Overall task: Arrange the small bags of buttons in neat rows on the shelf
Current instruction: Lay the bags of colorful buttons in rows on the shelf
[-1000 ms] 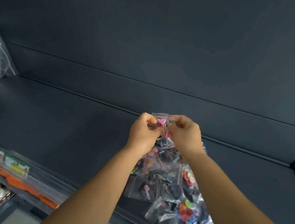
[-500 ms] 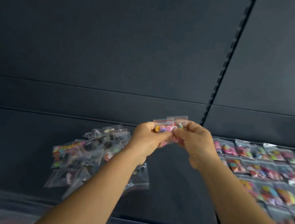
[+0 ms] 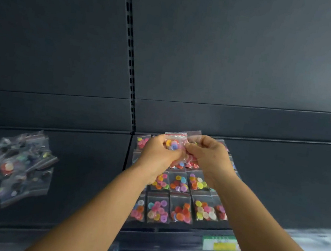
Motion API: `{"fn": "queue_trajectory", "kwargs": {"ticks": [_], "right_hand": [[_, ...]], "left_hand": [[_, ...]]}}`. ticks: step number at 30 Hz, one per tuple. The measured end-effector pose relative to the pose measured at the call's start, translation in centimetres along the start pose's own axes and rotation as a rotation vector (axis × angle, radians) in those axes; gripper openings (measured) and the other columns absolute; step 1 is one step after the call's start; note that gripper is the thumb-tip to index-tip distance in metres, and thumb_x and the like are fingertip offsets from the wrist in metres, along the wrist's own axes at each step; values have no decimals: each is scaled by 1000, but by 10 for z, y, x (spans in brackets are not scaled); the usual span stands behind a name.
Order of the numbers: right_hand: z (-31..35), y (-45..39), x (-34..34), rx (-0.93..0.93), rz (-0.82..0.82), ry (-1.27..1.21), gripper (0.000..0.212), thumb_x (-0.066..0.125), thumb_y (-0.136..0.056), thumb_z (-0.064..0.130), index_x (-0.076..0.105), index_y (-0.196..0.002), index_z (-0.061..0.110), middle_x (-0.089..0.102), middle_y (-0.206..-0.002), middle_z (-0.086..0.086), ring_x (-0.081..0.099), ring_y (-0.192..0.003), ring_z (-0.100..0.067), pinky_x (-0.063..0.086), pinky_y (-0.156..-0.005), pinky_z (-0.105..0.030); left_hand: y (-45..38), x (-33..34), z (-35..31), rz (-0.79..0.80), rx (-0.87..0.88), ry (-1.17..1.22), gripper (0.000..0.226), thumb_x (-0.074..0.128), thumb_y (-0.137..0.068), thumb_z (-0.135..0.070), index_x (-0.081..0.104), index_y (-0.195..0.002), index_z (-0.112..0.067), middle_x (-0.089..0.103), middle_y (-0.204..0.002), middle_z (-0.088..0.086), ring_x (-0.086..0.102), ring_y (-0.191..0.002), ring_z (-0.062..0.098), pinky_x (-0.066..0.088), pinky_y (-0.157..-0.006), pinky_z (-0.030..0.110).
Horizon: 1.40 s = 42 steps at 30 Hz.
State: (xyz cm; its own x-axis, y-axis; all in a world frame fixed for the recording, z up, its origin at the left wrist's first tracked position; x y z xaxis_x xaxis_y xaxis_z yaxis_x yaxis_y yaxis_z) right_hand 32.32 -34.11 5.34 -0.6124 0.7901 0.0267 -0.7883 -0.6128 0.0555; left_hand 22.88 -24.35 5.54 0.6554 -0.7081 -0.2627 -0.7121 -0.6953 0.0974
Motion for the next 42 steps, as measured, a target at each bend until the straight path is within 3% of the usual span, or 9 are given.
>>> {"fn": "queue_trajectory", "kwargs": {"ticks": [2,6,11,15,21,27,34,38,42], "right_hand": [[1,0,-20,9,-32,2,7,65,-85,6,70,-80,8,70,-68,-6,63,-63,-19,56,-67,-34],[2,-2,-58,11,-137,129,21,57,-91,20,72,-77,16,65,-65,0,53,-61,-14,49,-61,-30],[0,-10,-99,18,-231,98,20,57,-90,11,72,-78,13,69,-81,-16,59,-71,-23,54,-79,-44],[-5,-19,-132,16,-298,124,18,63,-87,10,72,-72,14,72,-74,-10,64,-66,-20,57,-69,-33],[-17,-47,-191,34,-418,332,9,64,-84,16,69,-79,21,70,-72,3,65,-69,-19,53,-68,-34],[-33,-92,-224,61,-309,476,15,60,-81,11,69,-91,18,72,-80,4,67,-76,-17,52,-65,-27],[-44,-135,-236,39,-212,533,20,58,-82,13,61,-101,19,70,-99,1,61,-79,-10,40,-57,-16],[-50,-140,-243,-63,-114,812,43,56,-87,12,49,-129,18,52,-126,-5,53,-110,-25,42,-84,-29],[-53,-133,-236,-317,90,1000,24,56,-90,13,66,-111,19,57,-121,1,50,-112,-24,41,-91,-29]], "left_hand": [[-4,18,-6,4,22,-17,22,77,-73,-20,64,-91,-18,71,-87,3,68,-79,20,55,-68,34],[-16,49,-16,41,87,-79,15,63,-85,-29,62,-85,-15,61,-71,-3,54,-63,13,42,-58,26],[-32,92,-24,168,105,-174,27,48,-94,-33,56,-80,-11,46,-55,-7,40,-52,12,32,-53,26],[-42,119,-29,179,123,-93,18,62,-88,-32,65,-87,-13,70,-79,1,62,-71,15,48,-63,26],[-70,154,-22,65,140,-203,19,65,-87,-29,62,-96,-13,69,-91,3,66,-81,17,54,-75,35],[-100,196,-15,-21,111,-374,26,63,-89,-26,54,-112,-18,61,-85,-8,56,-68,1,36,-50,15],[-122,230,-19,-126,125,-681,27,58,-92,-24,48,-116,-16,67,-96,3,59,-91,22,44,-64,32],[-118,233,-22,-243,323,-922,39,60,-90,-20,48,-126,-18,50,-123,2,42,-114,22,41,-91,33],[-105,249,-11,7,481,-1060,38,50,-92,-8,52,-129,-15,47,-134,0,40,-122,20,35,-99,30]]}}
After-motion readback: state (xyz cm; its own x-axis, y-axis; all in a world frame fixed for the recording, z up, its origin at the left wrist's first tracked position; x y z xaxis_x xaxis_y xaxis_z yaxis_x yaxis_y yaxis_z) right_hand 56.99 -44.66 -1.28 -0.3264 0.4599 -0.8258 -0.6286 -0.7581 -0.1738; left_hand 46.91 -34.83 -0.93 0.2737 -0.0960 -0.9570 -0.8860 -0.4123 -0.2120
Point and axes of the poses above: each hand's wrist, its own y-axis away from the middle knuckle, its own x-axis out of the palm, z = x × y, the point moved 4 cm from there along -y, towards the middle knuckle
